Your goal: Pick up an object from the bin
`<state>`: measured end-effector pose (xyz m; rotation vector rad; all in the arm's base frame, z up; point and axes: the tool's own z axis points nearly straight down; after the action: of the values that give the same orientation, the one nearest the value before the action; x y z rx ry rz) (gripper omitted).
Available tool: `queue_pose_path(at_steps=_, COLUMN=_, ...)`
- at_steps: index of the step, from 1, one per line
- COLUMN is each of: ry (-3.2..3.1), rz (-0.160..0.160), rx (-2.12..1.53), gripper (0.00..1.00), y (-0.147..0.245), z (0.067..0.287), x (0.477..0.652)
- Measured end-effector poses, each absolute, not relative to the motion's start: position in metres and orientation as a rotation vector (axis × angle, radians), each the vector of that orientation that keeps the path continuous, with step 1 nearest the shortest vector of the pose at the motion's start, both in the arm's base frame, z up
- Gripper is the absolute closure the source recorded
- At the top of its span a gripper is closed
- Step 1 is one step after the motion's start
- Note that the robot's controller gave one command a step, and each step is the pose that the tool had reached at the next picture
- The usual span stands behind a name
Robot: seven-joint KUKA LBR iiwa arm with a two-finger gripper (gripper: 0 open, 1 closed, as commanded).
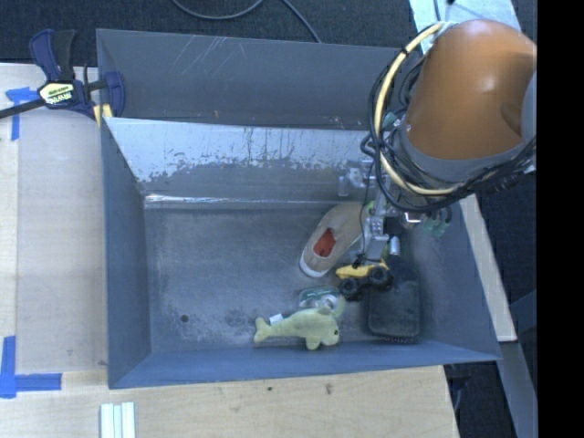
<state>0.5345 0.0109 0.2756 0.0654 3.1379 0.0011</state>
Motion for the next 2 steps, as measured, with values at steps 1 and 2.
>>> queue_pose_path(at_steps=1, ry=3.13, rz=-0.001, rx=-0.052, gripper=0.0, y=0.002, z=0.283, x=0.544)
queue_pose_path(at_steps=2, ry=3.127, rz=-0.001, rx=-0.184, gripper=0.0, y=0.004, z=0.223, x=0.543)
